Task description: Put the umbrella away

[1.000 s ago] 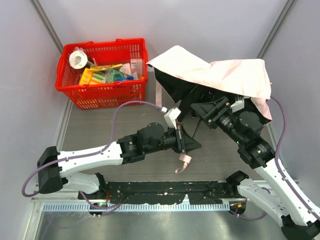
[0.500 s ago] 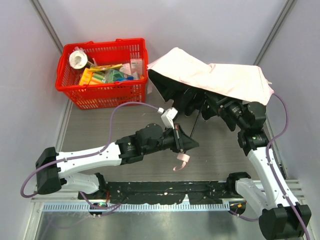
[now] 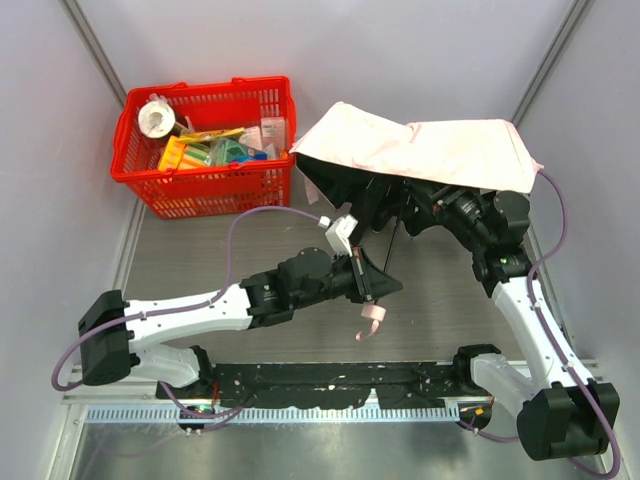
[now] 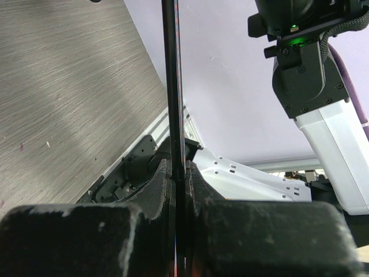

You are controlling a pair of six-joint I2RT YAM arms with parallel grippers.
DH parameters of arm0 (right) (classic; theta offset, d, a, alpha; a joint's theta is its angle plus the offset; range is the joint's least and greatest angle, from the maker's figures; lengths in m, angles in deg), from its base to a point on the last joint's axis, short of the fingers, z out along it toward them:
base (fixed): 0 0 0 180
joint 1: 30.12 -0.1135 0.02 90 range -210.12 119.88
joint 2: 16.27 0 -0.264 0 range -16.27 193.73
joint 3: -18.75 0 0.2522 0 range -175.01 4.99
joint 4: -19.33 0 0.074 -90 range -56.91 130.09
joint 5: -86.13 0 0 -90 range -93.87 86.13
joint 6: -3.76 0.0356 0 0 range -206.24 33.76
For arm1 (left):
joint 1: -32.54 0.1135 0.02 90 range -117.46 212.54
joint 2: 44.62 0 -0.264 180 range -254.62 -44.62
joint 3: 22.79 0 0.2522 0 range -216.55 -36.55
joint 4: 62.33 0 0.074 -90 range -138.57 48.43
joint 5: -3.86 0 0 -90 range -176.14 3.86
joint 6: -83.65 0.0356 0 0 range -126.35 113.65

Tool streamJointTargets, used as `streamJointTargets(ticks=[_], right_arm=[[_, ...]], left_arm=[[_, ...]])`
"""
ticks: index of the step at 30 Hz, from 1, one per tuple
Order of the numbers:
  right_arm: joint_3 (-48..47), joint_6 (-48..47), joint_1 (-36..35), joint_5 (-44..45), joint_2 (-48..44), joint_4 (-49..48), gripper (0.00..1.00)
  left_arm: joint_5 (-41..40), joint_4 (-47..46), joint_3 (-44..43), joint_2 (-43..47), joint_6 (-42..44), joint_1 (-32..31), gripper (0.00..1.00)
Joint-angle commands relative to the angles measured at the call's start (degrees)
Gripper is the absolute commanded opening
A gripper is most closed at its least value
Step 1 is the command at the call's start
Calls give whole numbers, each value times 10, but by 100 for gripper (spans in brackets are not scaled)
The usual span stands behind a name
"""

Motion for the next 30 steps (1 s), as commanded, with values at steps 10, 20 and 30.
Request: streamJointTargets(ticks=[10,20,30], right_arm=[[-70,-120,3,11,12,86,46],[-134,-170,-6,26,40,170,1],[-7,-62,-281,225,-216,323,1]], left_arm=[[77,-108,-57,-23,13,-11,0],[50,-96,-53,-19,13,-9,0],[50,-38,-182,-78,49,55,0]])
